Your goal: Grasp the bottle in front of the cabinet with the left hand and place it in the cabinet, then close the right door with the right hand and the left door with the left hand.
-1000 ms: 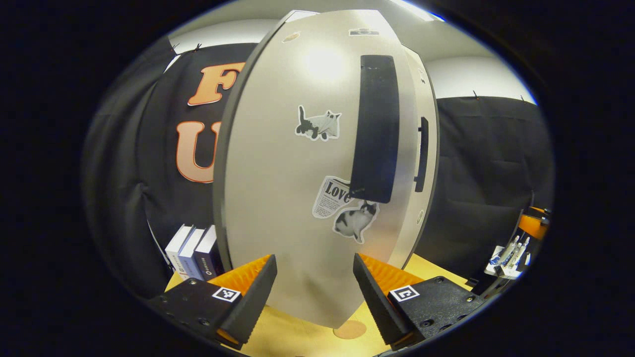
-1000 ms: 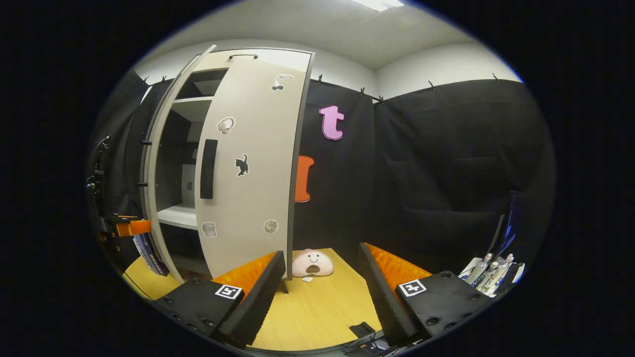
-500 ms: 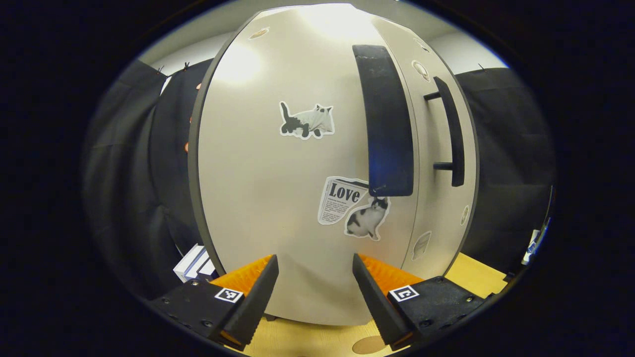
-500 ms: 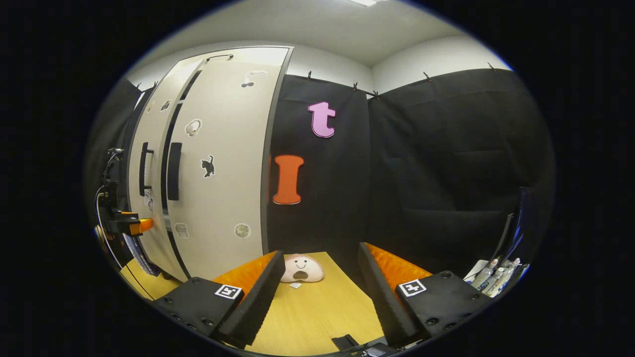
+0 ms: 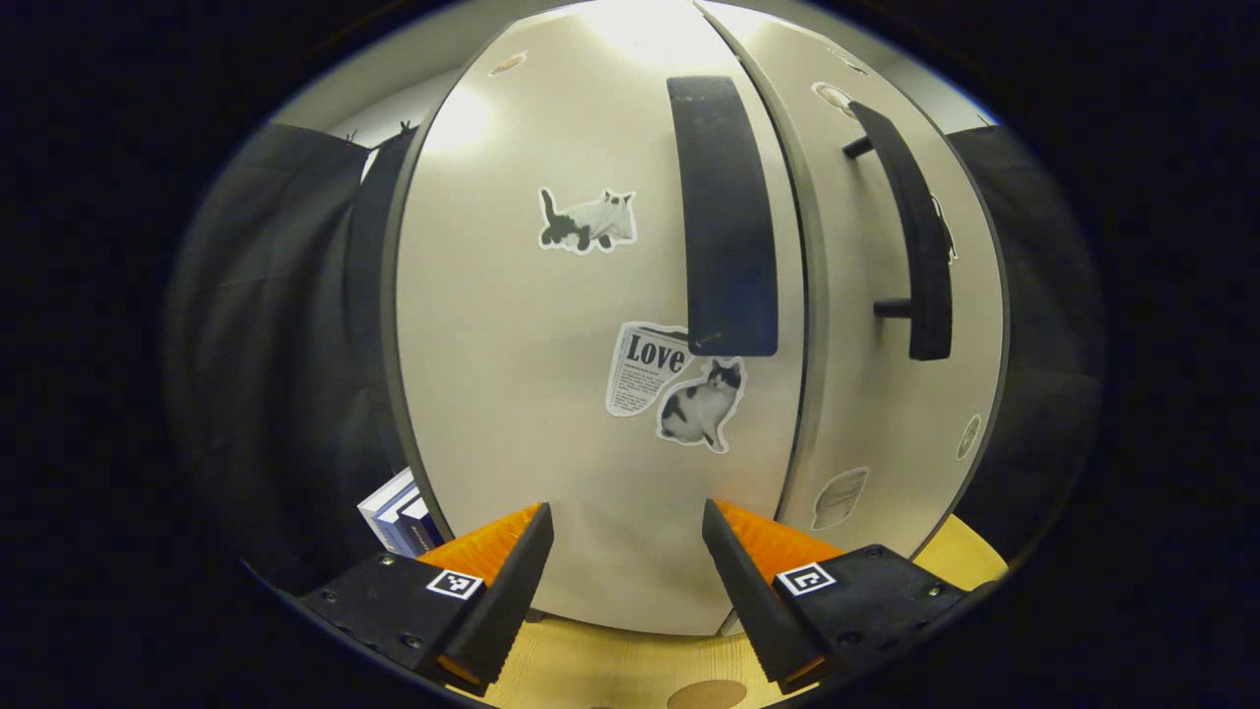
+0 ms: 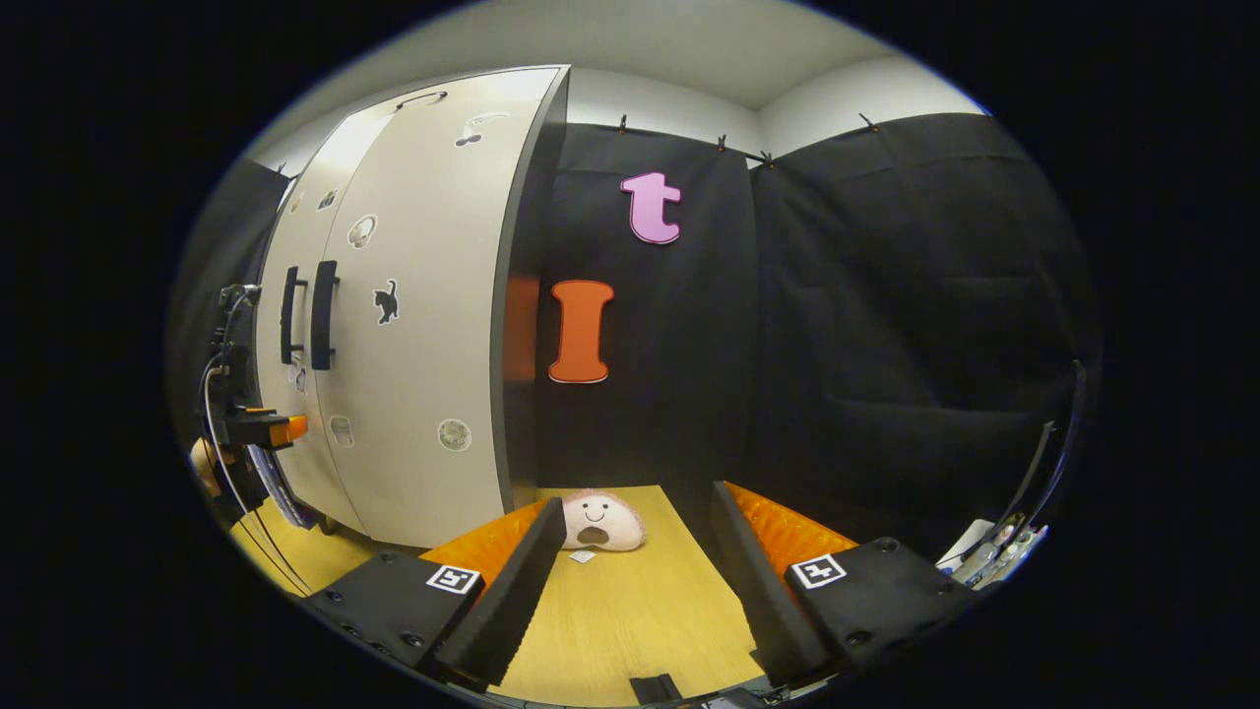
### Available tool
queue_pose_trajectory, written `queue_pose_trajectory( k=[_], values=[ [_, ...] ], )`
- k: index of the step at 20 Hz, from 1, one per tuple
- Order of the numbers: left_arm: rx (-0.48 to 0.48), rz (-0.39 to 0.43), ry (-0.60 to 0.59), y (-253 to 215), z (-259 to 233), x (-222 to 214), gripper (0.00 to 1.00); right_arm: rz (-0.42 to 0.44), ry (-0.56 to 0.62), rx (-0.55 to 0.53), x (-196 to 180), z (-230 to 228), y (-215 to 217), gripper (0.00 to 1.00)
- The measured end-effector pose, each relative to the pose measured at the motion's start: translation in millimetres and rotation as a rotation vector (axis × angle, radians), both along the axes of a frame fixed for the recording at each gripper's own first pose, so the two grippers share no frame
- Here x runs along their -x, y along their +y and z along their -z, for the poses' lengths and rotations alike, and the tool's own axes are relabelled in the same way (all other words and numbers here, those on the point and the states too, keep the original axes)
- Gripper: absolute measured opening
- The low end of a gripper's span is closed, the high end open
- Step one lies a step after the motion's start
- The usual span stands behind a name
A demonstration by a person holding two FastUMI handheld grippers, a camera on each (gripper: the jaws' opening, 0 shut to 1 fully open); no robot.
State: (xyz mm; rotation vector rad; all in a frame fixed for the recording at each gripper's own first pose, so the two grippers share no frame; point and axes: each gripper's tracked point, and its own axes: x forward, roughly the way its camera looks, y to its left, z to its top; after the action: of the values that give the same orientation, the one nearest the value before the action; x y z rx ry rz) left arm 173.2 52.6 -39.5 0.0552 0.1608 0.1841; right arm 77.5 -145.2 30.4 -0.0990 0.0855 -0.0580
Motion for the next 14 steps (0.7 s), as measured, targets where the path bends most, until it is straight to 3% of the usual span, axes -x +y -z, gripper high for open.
queue_pose_trajectory(
  k=[8,14],
  values=[
    [0.042,-0.041,-0.050,-13.3,-37.6,96.5,0.93,-0.099,-0.008,0.004,-27.1,-0.3,-4.5,0.98],
    [0.049,-0.074,-0.181,-12.3,-94.4,130.7,0.94,-0.155,-0.014,-0.028,-38.0,1.0,4.3,0.98]
  ],
)
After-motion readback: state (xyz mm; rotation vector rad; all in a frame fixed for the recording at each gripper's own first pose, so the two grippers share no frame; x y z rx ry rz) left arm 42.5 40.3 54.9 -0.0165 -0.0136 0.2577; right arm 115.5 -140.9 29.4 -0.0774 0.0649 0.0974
